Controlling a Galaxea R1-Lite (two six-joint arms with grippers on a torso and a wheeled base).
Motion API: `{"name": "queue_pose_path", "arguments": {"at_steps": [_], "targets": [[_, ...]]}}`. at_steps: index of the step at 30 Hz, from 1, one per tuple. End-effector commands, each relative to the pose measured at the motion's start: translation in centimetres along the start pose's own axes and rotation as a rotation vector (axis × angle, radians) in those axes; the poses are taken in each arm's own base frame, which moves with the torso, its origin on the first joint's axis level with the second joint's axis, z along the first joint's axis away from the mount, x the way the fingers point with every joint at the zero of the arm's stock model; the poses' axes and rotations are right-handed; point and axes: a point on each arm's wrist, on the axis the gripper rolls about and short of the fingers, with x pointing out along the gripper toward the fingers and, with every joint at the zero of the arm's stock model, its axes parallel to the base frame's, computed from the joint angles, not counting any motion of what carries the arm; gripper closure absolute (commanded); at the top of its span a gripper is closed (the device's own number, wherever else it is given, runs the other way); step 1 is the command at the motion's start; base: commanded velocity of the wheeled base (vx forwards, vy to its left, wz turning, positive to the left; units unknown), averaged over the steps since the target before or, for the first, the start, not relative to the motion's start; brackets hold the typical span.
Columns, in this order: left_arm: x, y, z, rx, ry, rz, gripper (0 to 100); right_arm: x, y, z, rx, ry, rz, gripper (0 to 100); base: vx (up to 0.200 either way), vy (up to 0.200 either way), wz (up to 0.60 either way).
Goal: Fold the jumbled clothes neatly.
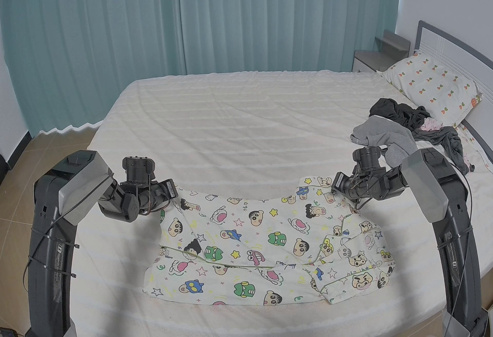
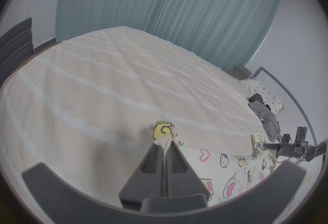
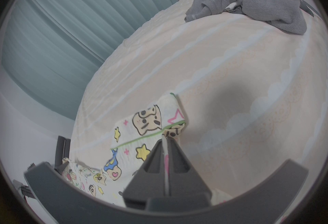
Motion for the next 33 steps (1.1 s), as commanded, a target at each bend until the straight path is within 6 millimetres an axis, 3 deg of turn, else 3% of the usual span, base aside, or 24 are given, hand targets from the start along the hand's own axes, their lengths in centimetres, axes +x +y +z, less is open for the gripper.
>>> {"name": "queue_pose_path", "arguments": {"at_steps": [1, 6, 19, 33], "targets": [[-0.5, -0.2, 0.3, 0.002, -0.017, -0.005, 100, -1.3, 1.0, 1.1, 0.029, -0.049, 0.023, 100, 0.0, 0.0, 0.0], [-1.3, -0.3, 0.3, 0.008, -0.046, -0.016, 100, -3.4, 1.1, 2.0, 0.043, -0.082, 0.042, 100, 0.0, 0.0, 0.0], [-3.3, -1.2, 1.4, 0.018, -0.095, -0.04, 100, -6.2, -0.5, 2.0, -0.014, -0.122, 0.082, 100, 0.0, 0.0, 0.0], [-5.6, -0.9, 0.4, 0.066, -0.085, -0.039, 100, -10.0, -0.2, 1.1, -0.068, -0.064, 0.182, 100, 0.0, 0.0, 0.0]]}}
